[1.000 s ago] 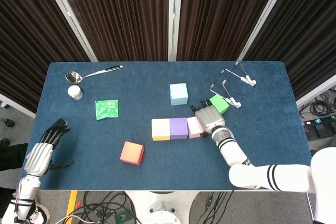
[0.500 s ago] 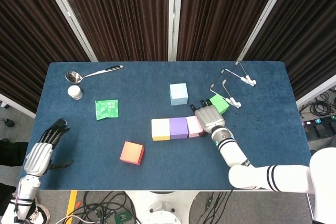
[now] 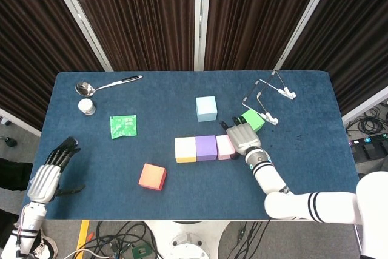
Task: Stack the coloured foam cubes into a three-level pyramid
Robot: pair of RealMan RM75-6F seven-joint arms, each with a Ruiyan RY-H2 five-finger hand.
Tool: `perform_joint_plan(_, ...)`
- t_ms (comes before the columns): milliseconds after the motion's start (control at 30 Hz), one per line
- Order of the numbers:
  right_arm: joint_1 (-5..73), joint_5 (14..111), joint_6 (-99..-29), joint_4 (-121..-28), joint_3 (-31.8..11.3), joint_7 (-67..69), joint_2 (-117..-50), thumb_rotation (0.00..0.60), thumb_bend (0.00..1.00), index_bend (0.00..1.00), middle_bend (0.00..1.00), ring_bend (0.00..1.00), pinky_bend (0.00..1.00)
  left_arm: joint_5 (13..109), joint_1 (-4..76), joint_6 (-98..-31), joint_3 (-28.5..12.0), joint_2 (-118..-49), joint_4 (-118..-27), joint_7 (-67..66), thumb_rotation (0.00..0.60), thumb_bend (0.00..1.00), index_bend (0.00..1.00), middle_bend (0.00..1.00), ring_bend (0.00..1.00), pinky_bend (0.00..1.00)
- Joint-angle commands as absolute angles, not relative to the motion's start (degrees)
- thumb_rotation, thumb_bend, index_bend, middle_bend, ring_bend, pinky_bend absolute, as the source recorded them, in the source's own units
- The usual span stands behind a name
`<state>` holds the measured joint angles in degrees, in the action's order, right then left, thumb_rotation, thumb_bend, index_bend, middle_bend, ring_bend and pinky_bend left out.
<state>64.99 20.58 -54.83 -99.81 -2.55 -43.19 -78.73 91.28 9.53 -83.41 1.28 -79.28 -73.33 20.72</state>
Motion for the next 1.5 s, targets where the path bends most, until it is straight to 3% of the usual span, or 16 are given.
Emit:
perform_joint_plan(33, 64.8, 20.9, -55.1, -99.8, -2.6, -42.9, -78.8, 0.6, 0.11, 0.0, 0.37, 0.0, 0.0, 91.3, 9.5, -83.4, 1.3, -79.2, -73.4, 20.6, 0.6, 0.0, 0.15, 0.09, 0.0, 0.07)
perform_joint_plan(633, 63.2, 22.5, -56.1, -99.2, -3.1, -40.9, -80.2, 0.6, 0.1, 0.0, 0.37, 0.0, 0.0, 91.2, 9.4, -83.5, 1.3, -79.1, -73.4, 20.8, 0.6, 0.0, 0.15, 0.09, 0.0, 0.07)
perform_joint_plan(1067, 62.3, 22.8, -55.2, -99.4, -3.8, -39.4, -79.7, 0.6, 0.08, 0.0, 0.21, 0.0, 0.0, 91.2, 9.2, -83.6, 1.4, -78.9, -73.6, 20.5, 0.6, 0.0, 0.15, 0.09, 0.0, 0.07)
perform_joint_plan(1300, 62.0, 23.1, -54.6, -99.4, -4.1, -38.6, -79.6, 0.6, 0.05, 0.0, 0.19, 0.0, 0.0, 91.2, 9.3, -83.6, 1.4, -78.9, -73.6, 20.4, 0.6, 0.0, 0.15, 0.09, 0.0, 0.07)
perform_joint_plan(1500, 60.9, 26.0, -53.6, -103.3, -5.4, -35.7, -75.0, 0.6, 0.03, 0.0, 0.1, 0.0, 0.0, 91.3, 9.4, -83.6, 1.3, -78.7, -73.9, 20.3, 0.6, 0.0, 0.15, 0.09, 0.0, 0.07)
